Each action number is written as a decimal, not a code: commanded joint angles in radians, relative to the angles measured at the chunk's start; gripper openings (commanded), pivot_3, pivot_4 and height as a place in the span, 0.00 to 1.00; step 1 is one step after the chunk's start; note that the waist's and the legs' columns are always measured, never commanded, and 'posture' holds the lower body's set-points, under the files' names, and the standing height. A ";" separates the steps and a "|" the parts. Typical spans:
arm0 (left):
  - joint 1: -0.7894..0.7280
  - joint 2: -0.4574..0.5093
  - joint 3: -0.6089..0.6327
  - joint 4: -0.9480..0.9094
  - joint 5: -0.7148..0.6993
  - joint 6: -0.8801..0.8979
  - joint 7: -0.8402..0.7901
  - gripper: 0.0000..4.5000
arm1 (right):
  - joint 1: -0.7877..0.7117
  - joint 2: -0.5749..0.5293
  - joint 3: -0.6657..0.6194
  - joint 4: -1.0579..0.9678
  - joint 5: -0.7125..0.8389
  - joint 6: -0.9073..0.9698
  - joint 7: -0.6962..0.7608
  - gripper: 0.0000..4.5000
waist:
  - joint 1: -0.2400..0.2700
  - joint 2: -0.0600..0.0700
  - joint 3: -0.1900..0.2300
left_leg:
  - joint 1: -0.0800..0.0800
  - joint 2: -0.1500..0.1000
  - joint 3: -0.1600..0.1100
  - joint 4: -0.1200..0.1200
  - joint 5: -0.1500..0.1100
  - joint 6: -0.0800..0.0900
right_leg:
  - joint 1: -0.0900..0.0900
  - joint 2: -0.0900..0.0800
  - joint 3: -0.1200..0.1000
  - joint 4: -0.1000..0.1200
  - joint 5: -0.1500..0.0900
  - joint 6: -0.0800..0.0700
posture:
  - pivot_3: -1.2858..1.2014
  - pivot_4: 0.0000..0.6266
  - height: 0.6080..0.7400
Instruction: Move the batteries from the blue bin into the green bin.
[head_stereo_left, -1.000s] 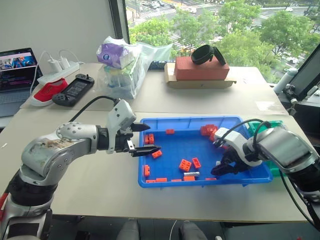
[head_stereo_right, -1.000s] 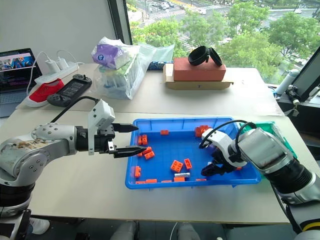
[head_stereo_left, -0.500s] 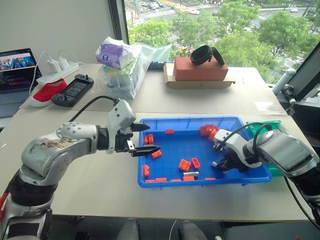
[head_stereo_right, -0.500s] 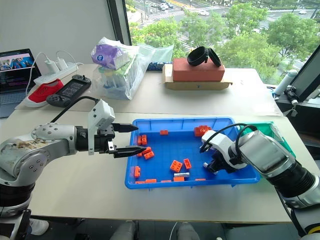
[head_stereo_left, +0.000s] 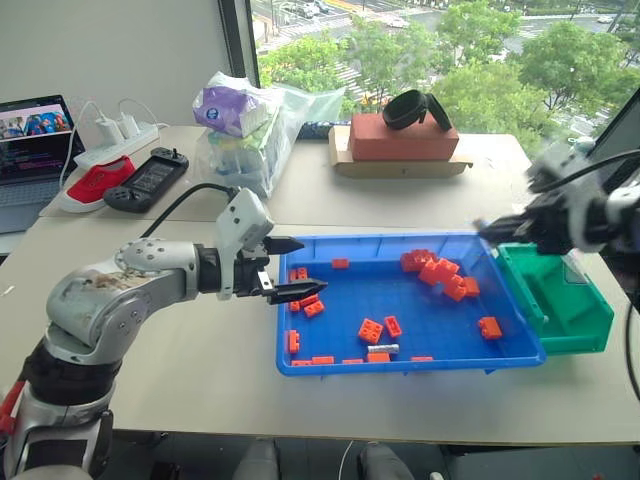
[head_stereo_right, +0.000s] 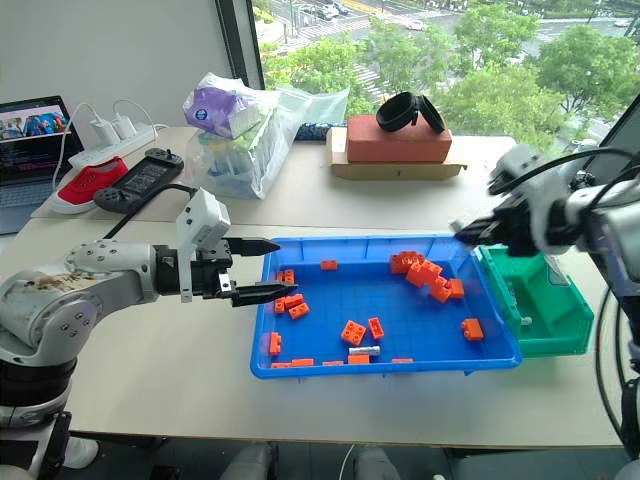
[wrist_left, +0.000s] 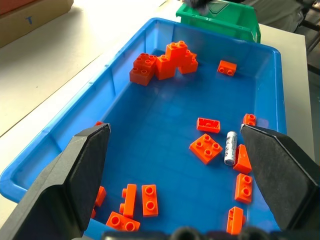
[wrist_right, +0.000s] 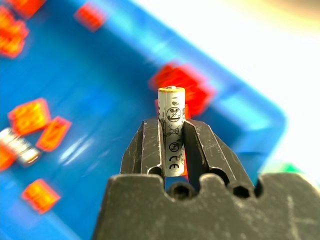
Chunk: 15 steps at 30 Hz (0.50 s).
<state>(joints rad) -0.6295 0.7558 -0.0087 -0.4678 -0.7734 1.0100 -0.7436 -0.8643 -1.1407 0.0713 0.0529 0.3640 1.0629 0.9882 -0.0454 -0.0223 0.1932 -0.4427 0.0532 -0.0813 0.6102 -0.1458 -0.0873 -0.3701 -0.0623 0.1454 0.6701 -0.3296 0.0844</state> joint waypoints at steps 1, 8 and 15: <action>-0.021 -0.009 -0.001 -0.007 0.007 -0.023 -0.008 1.00 | 0.034 -0.039 -0.018 0.095 -0.066 -0.077 -0.019 0.06 | 0.000 0.000 0.000 | 0.000 0.000 0.000 0.000 0.000 0.000 | 0.000 0.000 0.000 0.000 0.000 0.000 | 0.52 0.24 1.00; -0.021 -0.012 -0.007 -0.005 0.018 -0.032 -0.021 1.00 | 0.017 -0.009 0.037 0.271 -0.167 -0.009 -0.083 0.06 | -0.006 0.001 0.000 | 0.000 0.000 0.000 0.000 0.000 0.000 | 0.000 0.000 0.000 0.000 0.000 0.000 | 0.52 0.24 1.00; -0.024 -0.007 -0.009 -0.009 0.033 -0.033 -0.032 1.00 | 0.008 0.023 0.075 0.296 -0.211 0.014 -0.094 0.36 | -0.007 0.001 0.001 | 0.000 0.000 0.000 0.000 0.000 0.000 | 0.000 0.000 0.000 0.000 0.000 0.000 | 0.52 0.24 1.00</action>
<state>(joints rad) -0.6316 0.7413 -0.0239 -0.4567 -0.7459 1.0026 -0.7666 -0.8260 -1.0986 0.1607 0.3645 0.1752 1.0751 0.8948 -0.0525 -0.0210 0.1940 -0.4427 0.0530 -0.0812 0.6097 -0.1457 -0.0875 -0.3702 -0.0624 0.1456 0.6704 -0.3296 0.0844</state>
